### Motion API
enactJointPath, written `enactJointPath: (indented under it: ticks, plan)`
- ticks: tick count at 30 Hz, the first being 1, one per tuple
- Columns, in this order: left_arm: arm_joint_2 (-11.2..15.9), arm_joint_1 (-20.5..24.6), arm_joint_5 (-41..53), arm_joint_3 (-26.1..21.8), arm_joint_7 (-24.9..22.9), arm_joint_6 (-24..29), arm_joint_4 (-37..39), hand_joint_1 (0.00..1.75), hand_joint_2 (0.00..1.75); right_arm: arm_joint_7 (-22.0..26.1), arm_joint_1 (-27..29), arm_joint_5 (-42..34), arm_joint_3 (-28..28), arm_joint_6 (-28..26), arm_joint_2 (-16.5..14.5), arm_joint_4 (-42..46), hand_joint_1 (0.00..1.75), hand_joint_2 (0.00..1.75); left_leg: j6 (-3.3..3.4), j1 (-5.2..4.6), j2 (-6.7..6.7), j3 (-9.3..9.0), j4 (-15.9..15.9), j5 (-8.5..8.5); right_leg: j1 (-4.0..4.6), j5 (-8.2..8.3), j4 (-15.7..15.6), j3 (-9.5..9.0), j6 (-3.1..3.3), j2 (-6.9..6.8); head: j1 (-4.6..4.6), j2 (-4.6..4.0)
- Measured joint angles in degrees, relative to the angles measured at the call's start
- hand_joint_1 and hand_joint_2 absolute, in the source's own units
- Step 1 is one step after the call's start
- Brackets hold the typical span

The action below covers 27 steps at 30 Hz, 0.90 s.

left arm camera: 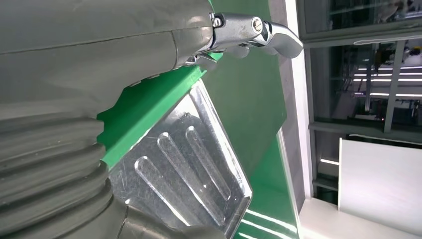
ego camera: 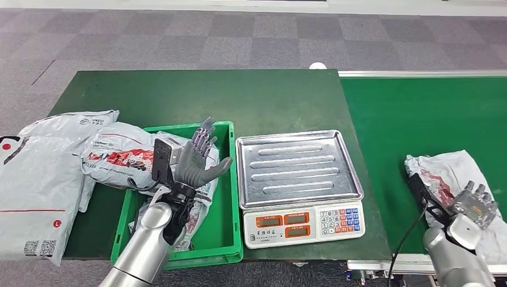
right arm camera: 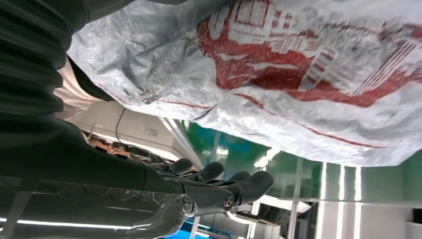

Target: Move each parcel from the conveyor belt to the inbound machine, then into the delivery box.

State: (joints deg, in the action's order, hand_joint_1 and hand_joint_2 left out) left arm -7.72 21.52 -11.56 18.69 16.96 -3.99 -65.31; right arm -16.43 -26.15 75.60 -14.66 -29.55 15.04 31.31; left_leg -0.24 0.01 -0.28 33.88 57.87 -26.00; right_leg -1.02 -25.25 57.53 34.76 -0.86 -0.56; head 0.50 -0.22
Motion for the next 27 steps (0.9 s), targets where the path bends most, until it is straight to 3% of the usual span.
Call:
enactJointPath:
  ticks: [8,12,18,27]
  plan:
    - [0.2,-1.8,0.0,-0.5,0.0,0.0,-1.9,0.0,1.75,2.3,1.2,-1.5,-0.1,3.7,-1.0,1.9,0.0,1.75,0.0,0.0,0.0,0.0,0.0,0.0,-0.01,0.0,0.0,0.0,0.0,0.0,0.0,0.0]
    - [0.5,-2.7,0.0,-0.6,0.0,0.0,-2.7,0.0,1.75,5.5,1.8,-7.4,-1.1,10.1,-1.5,2.5,0.0,1.75,0.0,0.0,-0.02,0.01,0.0,0.0,-0.01,-0.01,0.0,0.0,0.0,-0.03,0.0,0.0]
    - [0.8,-2.9,0.0,-1.0,-0.5,-0.1,-3.1,0.0,1.75,6.0,2.1,-11.0,-1.5,19.2,-1.6,3.0,0.0,1.75,0.0,0.01,0.01,-0.04,0.0,0.0,0.01,-0.01,0.0,-0.03,0.0,0.01,-0.01,0.0]
    - [0.8,-3.2,0.0,-1.4,-0.5,-0.1,-3.3,0.0,1.75,6.1,2.1,-11.8,-1.5,20.7,-1.6,3.2,0.0,1.75,0.0,0.01,0.01,-0.1,0.0,0.0,0.01,0.0,0.0,-0.11,-0.01,0.0,0.0,0.0]
